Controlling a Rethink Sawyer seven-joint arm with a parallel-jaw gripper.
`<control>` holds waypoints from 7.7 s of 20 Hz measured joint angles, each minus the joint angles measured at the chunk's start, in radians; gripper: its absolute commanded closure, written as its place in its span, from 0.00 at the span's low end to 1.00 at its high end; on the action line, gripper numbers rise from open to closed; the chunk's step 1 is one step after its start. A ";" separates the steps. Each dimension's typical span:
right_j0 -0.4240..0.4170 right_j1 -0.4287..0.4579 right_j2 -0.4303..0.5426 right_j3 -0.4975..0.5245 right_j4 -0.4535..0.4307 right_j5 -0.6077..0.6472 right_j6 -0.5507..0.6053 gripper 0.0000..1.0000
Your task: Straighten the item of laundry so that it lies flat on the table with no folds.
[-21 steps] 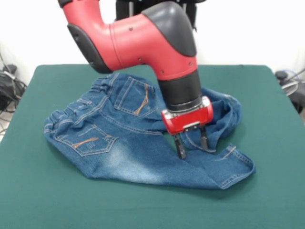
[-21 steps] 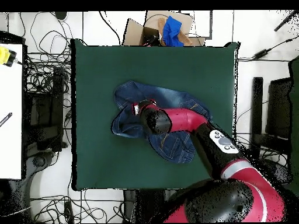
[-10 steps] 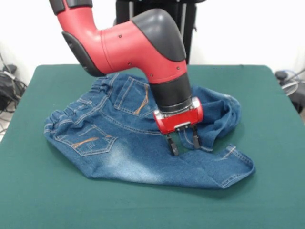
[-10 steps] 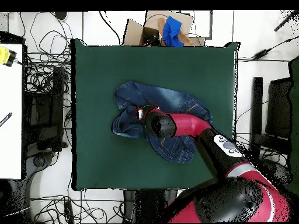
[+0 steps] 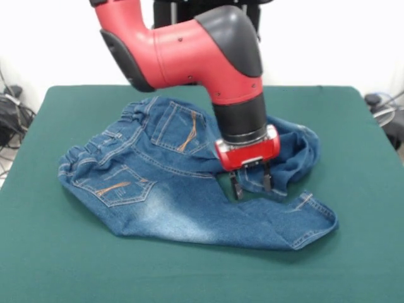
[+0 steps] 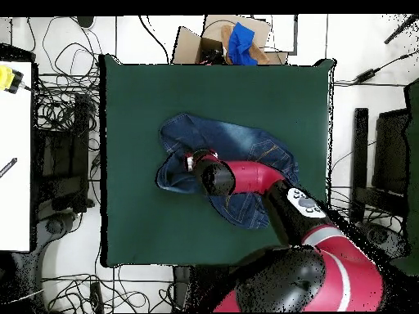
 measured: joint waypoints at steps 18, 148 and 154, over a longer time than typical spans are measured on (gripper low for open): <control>0.137 -0.333 -0.103 0.249 0.268 0.158 0.000 0.00; 0.851 -0.448 -0.472 0.151 0.754 0.496 0.343 0.00; 0.822 -0.460 -0.485 0.115 0.755 0.464 0.377 0.00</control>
